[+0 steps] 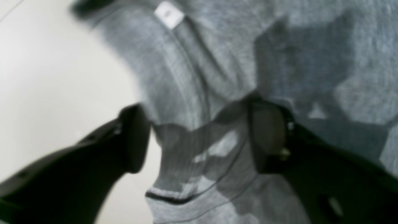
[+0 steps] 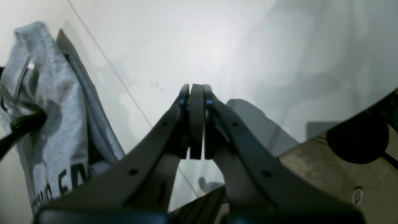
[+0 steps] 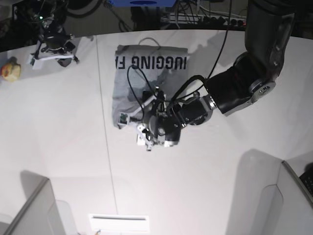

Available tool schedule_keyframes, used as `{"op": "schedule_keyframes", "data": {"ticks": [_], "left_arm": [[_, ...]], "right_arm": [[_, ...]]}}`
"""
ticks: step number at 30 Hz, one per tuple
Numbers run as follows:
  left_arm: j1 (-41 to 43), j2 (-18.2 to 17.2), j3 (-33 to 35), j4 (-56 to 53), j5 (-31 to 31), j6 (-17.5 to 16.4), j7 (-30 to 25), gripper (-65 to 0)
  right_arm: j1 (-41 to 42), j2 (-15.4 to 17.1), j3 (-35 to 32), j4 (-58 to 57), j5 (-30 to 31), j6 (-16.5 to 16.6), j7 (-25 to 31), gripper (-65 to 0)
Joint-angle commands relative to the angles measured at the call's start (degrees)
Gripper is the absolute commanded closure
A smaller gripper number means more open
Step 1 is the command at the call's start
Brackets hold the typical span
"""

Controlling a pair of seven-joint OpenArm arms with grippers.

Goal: Fold the T-shirt properly

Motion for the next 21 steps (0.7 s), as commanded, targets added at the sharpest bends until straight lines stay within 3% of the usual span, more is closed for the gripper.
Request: {"op": "schedule_keyframes", "data": {"ticks": [1, 4, 8, 10, 12, 14, 15, 18, 21], "left_arm": [[-2.37, 1.08, -3.79, 0.92, 0.04, 0.10, -0.93, -51.8], [-2.37, 1.08, -13.81, 3.91, 0.04, 0.10, -0.93, -52.7], [1.32, -0.85, -27.00, 13.75, 0.04, 0.10, -0.67, -51.5], [6.24, -4.19, -35.61, 20.61, 0.04, 0.10, -0.84, -41.8], [12.13, -6.30, -43.08, 27.20, 0.31, 0.10, -0.93, -25.7], [18.99, -7.97, -52.05, 33.44, 2.59, 0.10, -1.10, -4.1], [21.72, -8.15, -55.92, 35.47, 4.00, 0.67, -1.46, 0.0], [31.74, -8.15, -66.21, 42.24, 7.17, 1.02, -6.64, 0.0], [41.23, -8.59, -72.45, 44.35, 7.69, 0.84, -16.67, 0.0]], "right_arm": [[-0.21, 0.26, -0.18, 0.83, 0.18, 0.43, 1.16, 0.0], [0.23, 0.44, -0.18, 0.75, 0.10, 0.43, 1.25, 0.0], [-0.56, 4.05, -1.33, 0.83, 0.01, 0.43, 1.42, 0.0], [-1.62, 6.24, -3.09, 1.27, 0.01, 0.43, 3.62, 0.0], [-3.46, 8.35, -5.11, 1.19, 0.01, 0.43, 7.49, 0.0], [-5.49, 10.99, -8.01, 1.19, -0.25, 0.43, 13.29, 0.0], [-5.93, 12.40, -9.59, 1.19, -1.05, 0.52, 15.67, 0.0], [-8.04, 15.47, -14.07, 1.10, -7.29, 0.52, 21.47, 0.0], [-9.62, 15.30, -17.59, 1.19, -15.02, 0.87, 26.92, 0.0]]}}
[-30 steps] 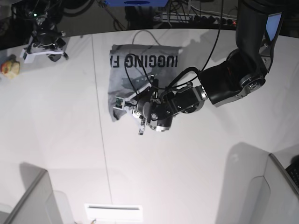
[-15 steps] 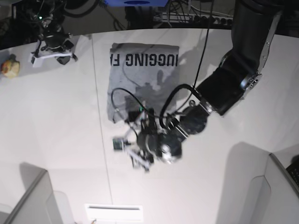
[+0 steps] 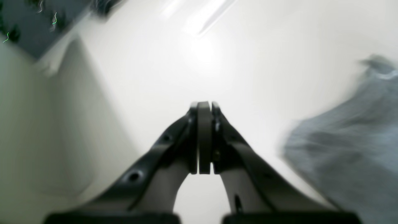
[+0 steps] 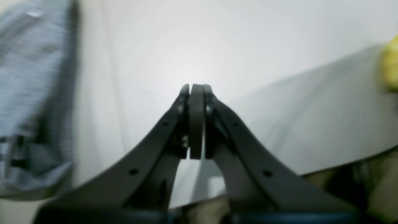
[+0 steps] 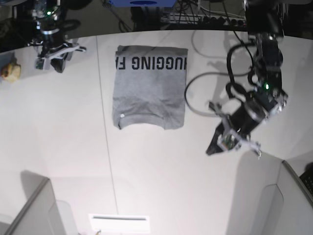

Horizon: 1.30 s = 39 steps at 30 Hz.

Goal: Fold the T-shirt properly

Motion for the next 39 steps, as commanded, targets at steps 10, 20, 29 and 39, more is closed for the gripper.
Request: {"op": "schedule_keyframes", "data": {"ticks": [10, 20, 29, 39], "left_arm": [[30.91, -4.59, -12.85, -0.40, 0.26, 0.25, -42.19, 0.0], [49.73, -4.41, -17.07, -5.15, 6.42, 0.60, -62.14, 0.0], [57.11, -2.83, -16.36, -23.08, 15.12, 0.60, -70.05, 0.0], [59.49, 4.47, -15.04, -41.90, 15.82, 0.34, -70.41, 0.0]], "right_arm": [[-9.74, 0.28, -2.65, 0.99, -5.46, 5.24, 21.00, 0.0], [-22.31, 0.28, -2.83, 0.90, -5.55, 5.16, 26.19, 0.0], [-33.44, 0.46, -8.37, -0.95, -5.64, 5.16, 11.86, 0.0], [-20.81, 6.70, -26.57, -23.98, -5.46, 5.42, -15.13, 0.0]]}}
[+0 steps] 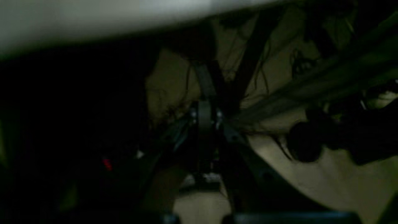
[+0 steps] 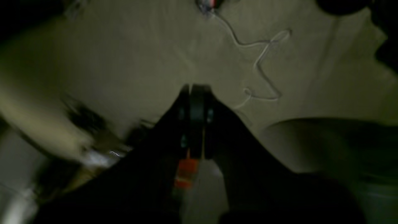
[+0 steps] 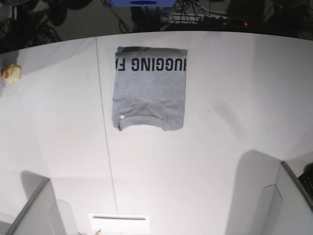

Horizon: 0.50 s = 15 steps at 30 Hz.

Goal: Fold the T-shirt properly

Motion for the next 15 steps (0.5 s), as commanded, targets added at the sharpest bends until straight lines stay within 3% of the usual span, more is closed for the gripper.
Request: {"op": "schedule_keyframes", "data": {"ticks": [1, 5, 7, 11, 15], "left_arm": [[0.84, -0.23, 1.07, -1.82, -0.33, -0.25, -1.01, 0.0], [-1.62, 0.04, 6.43, -13.60, -0.33, 0.01, -0.66, 0.0], [-4.43, 1.18, 9.07, -22.83, -1.03, 1.42, -1.01, 0.0], [-13.84, 5.66, 10.92, -43.23, -0.42, 9.07, -1.10, 0.0], [-25.80, 7.77, 16.02, -61.60, -0.42, 14.17, -0.57, 0.0]], "right_arm": [[1.17, 1.79, -2.89, -3.30, 0.44, 0.42, 0.19, 0.0], [10.22, 3.63, -14.05, -17.89, 0.44, 0.42, 1.95, 0.0], [13.83, 3.63, -19.50, -26.07, 0.26, 0.42, 8.28, 0.0], [21.56, 3.02, -28.03, -40.93, 0.44, 0.42, 23.05, 0.0], [30.09, -1.91, -30.14, -59.21, 0.44, 0.42, 32.54, 0.0]]}}
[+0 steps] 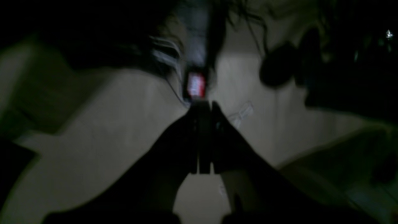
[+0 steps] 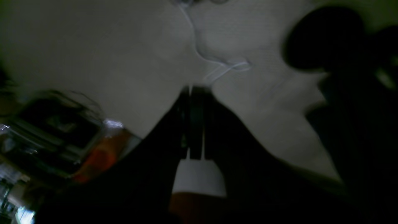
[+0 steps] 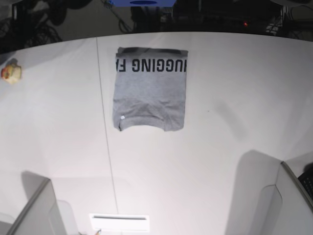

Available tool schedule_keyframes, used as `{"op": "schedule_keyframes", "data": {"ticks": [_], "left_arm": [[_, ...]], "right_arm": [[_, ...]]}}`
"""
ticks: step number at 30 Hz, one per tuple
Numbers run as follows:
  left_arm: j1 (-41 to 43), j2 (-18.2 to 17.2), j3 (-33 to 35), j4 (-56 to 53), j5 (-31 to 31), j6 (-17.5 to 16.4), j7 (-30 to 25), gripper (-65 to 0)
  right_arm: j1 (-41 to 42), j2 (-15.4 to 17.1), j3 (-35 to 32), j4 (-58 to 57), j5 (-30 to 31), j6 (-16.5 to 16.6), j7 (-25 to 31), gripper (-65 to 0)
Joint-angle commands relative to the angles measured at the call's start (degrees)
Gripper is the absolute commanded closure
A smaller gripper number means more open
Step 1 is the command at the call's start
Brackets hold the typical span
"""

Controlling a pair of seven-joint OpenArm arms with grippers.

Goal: Fold the T-shirt properly

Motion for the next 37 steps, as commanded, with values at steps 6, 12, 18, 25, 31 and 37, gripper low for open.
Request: {"op": "schedule_keyframes", "data": {"ticks": [6, 12, 18, 25, 31, 37], "left_arm": [[-13.72, 0.24, 2.33, -7.44, -1.25, 1.10, -1.47, 0.0], [-20.67, 0.86, 2.33, -7.44, -1.25, 1.19, -1.47, 0.0], [-21.46, 0.86, 2.24, -7.44, -2.75, 1.19, -1.47, 0.0], [-21.99, 0.59, 2.41, -7.44, -9.16, 1.19, -1.47, 0.0], [-21.72, -0.64, 2.50, -7.44, -9.25, 1.19, -1.47, 0.0], [-21.72, -0.73, 2.50, -7.44, -9.08, 1.19, -1.47, 0.0]], "right_arm": [[9.78, -4.58, 0.53, -19.19, -0.13, 0.79, 10.72, 0.0], [16.64, -2.99, 0.61, -20.51, -0.13, 0.79, 12.22, 0.0], [17.52, -2.82, 0.44, -20.33, -0.13, 0.79, 12.04, 0.0], [17.69, -3.78, 0.18, -20.33, -0.30, 0.79, 12.13, 0.0], [18.40, -3.96, 0.18, -20.33, -0.39, 0.79, 12.22, 0.0], [18.57, -3.96, 0.18, -20.33, -0.39, 0.79, 12.22, 0.0]]}}
